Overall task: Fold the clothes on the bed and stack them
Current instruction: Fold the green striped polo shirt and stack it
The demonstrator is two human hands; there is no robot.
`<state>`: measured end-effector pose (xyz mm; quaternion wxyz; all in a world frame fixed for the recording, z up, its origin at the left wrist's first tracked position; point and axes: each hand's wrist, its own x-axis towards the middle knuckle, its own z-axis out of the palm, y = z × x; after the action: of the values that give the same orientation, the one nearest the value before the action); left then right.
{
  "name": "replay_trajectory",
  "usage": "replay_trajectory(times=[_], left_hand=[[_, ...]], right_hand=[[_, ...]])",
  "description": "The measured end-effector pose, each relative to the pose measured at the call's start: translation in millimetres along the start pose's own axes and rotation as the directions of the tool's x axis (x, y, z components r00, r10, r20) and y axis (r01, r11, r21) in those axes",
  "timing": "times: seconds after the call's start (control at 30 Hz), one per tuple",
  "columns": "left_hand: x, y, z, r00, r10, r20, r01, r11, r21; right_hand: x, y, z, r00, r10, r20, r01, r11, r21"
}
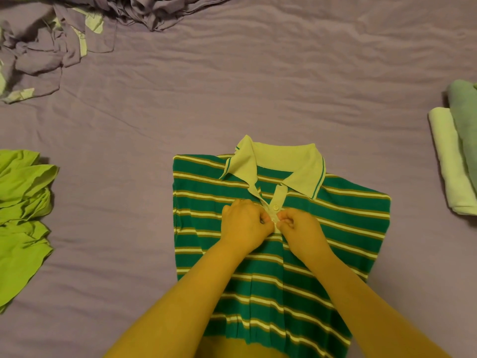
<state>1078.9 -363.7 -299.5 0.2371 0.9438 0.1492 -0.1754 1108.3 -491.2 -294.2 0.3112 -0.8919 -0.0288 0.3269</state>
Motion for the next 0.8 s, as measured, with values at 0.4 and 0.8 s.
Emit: replay_trajectory(times=[0.4,0.8], left_hand=[[4,4,-5,0.995,0.060,0.086,-0.051,0.994,-0.098],[2,-8,-6,0.987,0.108,0.117,-0.092,0.986,-0.137]], right_hand=[[1,-1,-6,0.996,-0.083,0.046,0.088,0.986,-0.139],[13,10,-12,0.985,-0.055,0.164,0.054,0.998,0.012]])
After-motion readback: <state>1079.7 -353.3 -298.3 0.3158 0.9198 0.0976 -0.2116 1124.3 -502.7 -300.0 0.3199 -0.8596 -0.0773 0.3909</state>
